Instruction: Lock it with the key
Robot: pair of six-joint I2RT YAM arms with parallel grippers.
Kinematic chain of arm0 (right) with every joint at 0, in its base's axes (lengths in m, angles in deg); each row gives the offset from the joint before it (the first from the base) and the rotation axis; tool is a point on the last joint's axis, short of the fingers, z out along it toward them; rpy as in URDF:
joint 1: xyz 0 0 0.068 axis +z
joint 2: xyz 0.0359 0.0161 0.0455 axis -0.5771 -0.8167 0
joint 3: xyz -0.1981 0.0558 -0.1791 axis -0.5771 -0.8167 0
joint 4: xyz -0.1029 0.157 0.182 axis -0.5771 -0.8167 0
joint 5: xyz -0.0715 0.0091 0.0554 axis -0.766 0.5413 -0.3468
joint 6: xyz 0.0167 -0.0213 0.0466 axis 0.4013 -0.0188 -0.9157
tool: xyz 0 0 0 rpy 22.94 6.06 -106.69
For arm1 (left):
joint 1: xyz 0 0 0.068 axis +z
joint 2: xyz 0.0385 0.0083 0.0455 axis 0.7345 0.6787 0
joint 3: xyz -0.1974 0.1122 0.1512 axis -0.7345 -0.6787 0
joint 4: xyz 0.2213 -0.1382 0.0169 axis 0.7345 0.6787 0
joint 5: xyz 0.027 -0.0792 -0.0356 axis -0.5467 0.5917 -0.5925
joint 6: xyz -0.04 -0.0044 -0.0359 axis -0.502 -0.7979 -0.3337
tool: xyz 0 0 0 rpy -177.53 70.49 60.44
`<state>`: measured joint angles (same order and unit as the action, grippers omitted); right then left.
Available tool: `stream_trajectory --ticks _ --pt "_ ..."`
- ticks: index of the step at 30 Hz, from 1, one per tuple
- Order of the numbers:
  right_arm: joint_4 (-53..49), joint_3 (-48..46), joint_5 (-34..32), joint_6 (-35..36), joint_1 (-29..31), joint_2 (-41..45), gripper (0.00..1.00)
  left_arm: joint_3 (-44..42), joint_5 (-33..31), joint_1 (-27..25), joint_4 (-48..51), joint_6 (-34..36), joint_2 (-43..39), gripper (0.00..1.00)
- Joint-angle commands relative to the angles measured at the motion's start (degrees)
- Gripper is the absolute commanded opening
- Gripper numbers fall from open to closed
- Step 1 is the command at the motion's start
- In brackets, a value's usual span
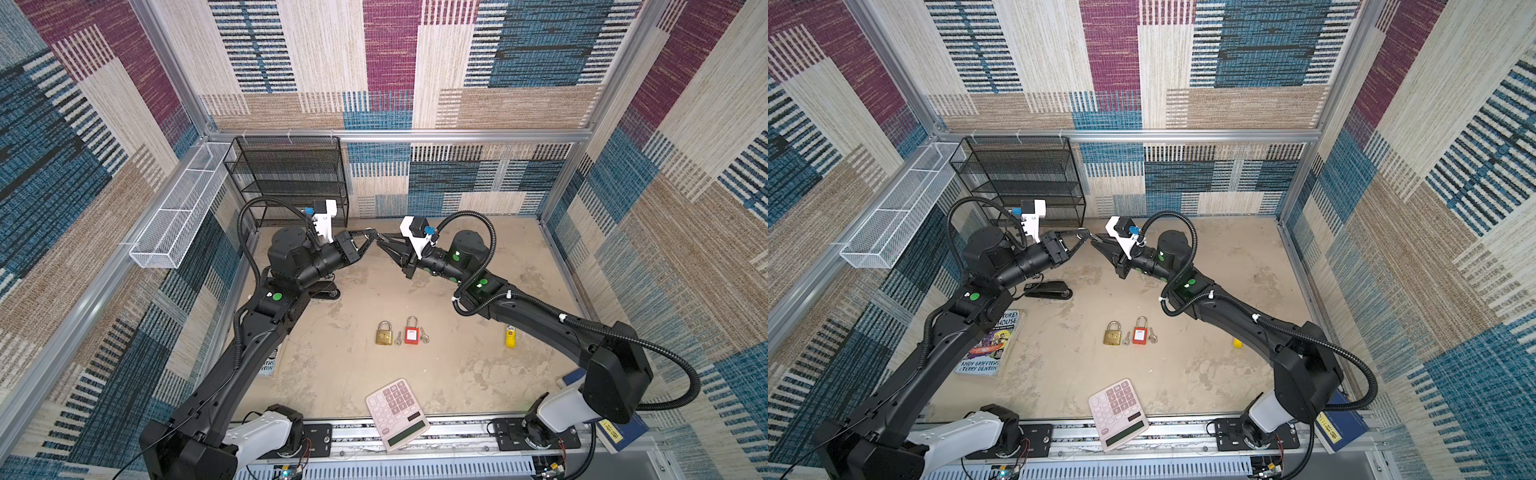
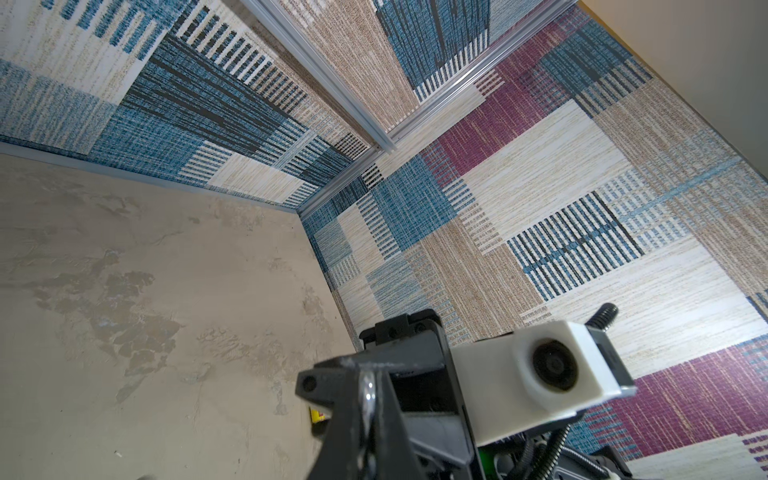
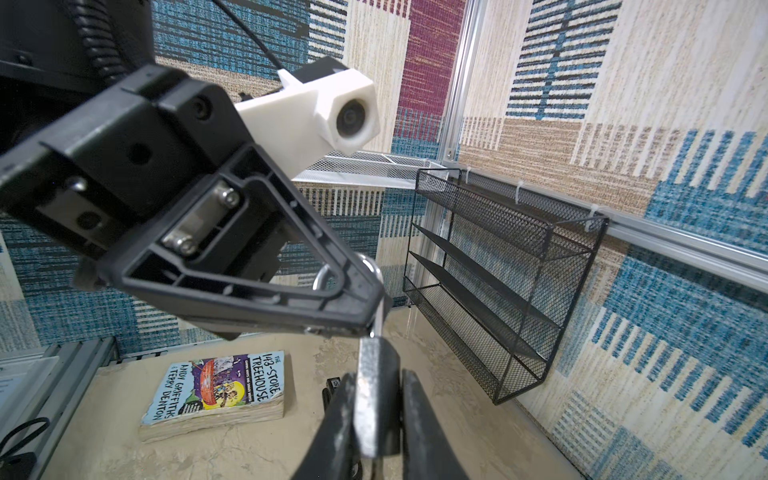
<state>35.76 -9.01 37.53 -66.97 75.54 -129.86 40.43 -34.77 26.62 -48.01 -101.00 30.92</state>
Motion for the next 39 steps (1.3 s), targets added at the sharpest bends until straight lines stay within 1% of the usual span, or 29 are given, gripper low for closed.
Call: stream_trajectory --ticks 1,4,5,7,9,12,16,17,20,23,26,30,32,34,39 --pt "-1.27 1.15 0.24 -0.37 -0.08 -0.11 0.13 -0.06 0.37 0.17 -2.16 -0.35 -0.13 0.03" --pt "-2.77 1.78 0.30 -0.48 -0.04 0.01 0.06 0.08 0.64 0.34 -2.31 0.02 -0.04 0.28" --pt "-3.50 2.12 0.32 -0.69 -0.04 0.10 0.05 0.05 0.70 0.43 -2.32 0.43 -0.10 0.33" --pt "-4.51 2.54 0.19 -0.96 -0.04 0.40 0.03 0.12 0.58 0.60 -1.77 1.72 -0.37 0.41" --pt "-6.19 3.21 -0.02 -0.91 -0.04 0.58 0.02 0.42 0.43 1.12 -0.49 2.97 -0.65 0.45" --pt "-9.64 4.58 0.49 -0.66 -0.04 0.50 0.02 0.88 1.20 1.95 0.48 4.30 -0.74 0.46" --pt "-14.14 6.68 2.94 -1.74 -0.52 0.84 0.01 0.99 1.93 3.34 0.99 6.24 -0.67 0.47" --pt "-15.39 7.32 4.14 -2.01 -0.77 0.85 0.01 1.15 3.90 3.65 1.11 6.77 -0.60 0.47" --pt "-20.67 10.16 7.73 -2.28 -2.02 0.61 0.01 2.07 6.87 4.51 1.77 9.57 -0.14 0.47" --pt "-27.82 14.00 11.73 -0.48 -3.32 -0.14 0.01 3.54 11.79 5.04 3.03 14.49 0.54 0.47" --pt "-35.40 17.80 15.31 2.43 -4.85 -0.81 0.00 4.58 18.20 5.52 3.75 19.93 1.28 0.47" --pt "-43.23 20.82 17.97 6.80 -6.64 -0.53 0.00 4.62 22.50 5.70 3.38 25.85 1.02 0.47" --pt "-44.45 20.77 20.04 7.69 -7.40 0.23 0.00 4.84 24.45 5.69 2.88 27.60 0.93 0.47" --pt "-43.26 19.35 22.62 7.46 -7.95 1.74 0.00 5.75 25.92 5.70 3.85 28.58 1.33 0.47" --pt "-45.05 19.89 24.79 7.83 -8.04 1.43 0.00 8.46 28.23 5.70 7.39 29.34 3.23 0.47"
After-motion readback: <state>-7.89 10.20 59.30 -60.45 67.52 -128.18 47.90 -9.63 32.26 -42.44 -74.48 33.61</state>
